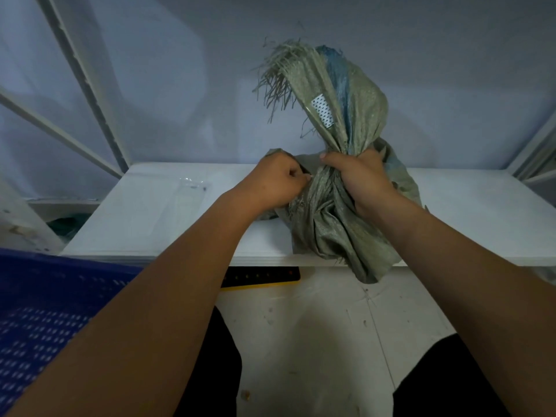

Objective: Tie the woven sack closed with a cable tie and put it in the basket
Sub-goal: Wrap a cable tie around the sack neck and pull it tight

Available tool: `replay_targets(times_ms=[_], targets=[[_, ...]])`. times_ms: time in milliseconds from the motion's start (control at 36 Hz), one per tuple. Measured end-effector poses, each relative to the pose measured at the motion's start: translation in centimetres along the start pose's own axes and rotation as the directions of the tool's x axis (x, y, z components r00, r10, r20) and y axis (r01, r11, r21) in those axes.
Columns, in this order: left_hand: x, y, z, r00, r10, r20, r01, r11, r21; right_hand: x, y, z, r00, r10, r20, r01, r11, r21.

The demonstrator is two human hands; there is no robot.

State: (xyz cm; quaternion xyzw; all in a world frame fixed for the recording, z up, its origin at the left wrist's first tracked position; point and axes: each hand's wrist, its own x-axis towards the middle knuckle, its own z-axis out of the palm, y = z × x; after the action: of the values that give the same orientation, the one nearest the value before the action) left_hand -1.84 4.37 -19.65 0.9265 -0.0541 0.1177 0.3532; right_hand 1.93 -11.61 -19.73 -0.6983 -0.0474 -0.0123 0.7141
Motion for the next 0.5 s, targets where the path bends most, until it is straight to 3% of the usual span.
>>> replay_targets(times_ms=[83,417,500], targets=[[0.1,-0.1,-0.1,0.999,0.035,-0.016,-0.034,0.998,0.061,0.0,0.1,-0.1,1.0,0.007,-0.007,-0.007,1.0,-0.004],[0.1,0.0,-0.4,0.956,0.278,-0.09,-0.275,0.96,0.043,0.0,-0.4,-0.5,0.993,0.101,-0.061,-0.1,0.995,0.03],[-0.2,0.5,-0.7,0.956,0.283,-0.075,-0.283,0.959,0.011,0.0,-0.5,-0.7,0.988,0.131,-0.079,-0.126,0.99,0.066]])
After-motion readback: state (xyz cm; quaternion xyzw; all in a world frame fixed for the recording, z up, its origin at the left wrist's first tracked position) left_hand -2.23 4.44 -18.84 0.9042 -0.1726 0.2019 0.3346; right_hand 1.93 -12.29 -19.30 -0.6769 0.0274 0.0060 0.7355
